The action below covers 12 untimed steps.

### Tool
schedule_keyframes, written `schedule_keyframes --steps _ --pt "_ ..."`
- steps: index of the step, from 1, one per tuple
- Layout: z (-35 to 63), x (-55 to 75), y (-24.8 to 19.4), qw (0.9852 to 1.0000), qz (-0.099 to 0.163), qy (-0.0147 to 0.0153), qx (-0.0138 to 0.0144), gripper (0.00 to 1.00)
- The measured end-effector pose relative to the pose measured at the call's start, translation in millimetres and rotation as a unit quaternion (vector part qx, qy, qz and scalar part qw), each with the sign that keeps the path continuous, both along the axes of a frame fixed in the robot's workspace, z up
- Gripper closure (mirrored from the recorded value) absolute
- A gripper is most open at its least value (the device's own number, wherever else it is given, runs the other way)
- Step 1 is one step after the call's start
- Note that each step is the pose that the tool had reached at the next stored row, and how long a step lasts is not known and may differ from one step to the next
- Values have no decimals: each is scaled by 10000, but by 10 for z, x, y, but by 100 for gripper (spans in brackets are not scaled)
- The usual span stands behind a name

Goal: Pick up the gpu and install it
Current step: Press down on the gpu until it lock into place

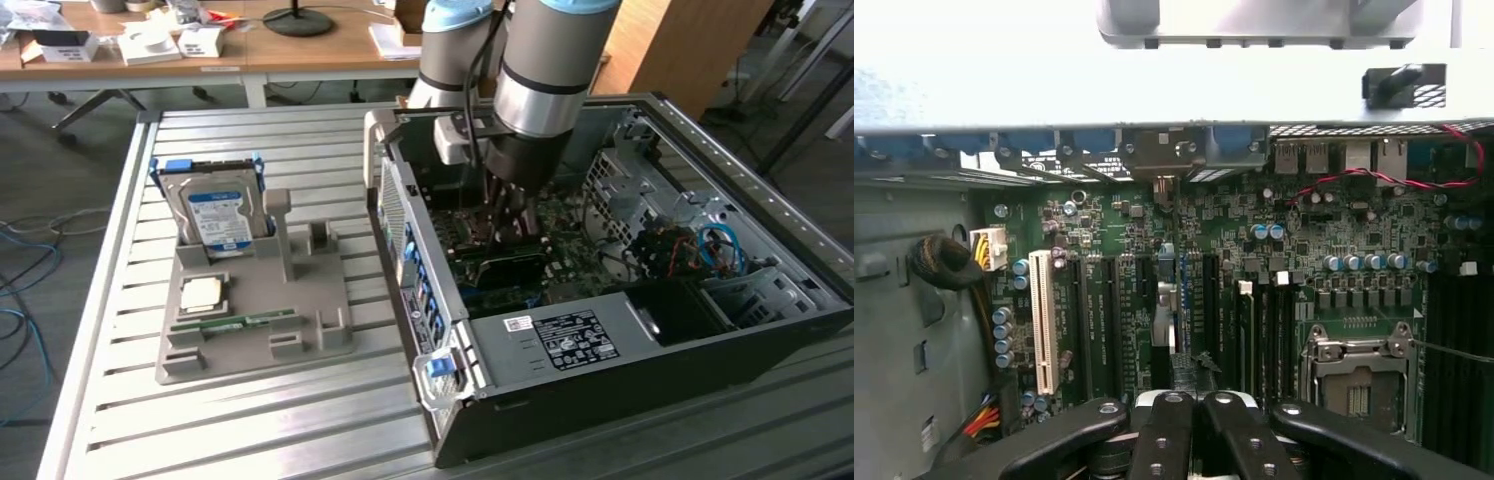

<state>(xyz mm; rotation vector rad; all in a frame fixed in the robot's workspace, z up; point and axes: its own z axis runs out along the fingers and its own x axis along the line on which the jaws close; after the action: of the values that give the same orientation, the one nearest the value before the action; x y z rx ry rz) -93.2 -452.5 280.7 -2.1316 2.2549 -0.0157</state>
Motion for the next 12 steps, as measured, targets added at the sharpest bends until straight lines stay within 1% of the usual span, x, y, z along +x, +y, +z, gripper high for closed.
schedule_keyframes --steps 12 --pt "244 0 0 10000 0 4 1 89"
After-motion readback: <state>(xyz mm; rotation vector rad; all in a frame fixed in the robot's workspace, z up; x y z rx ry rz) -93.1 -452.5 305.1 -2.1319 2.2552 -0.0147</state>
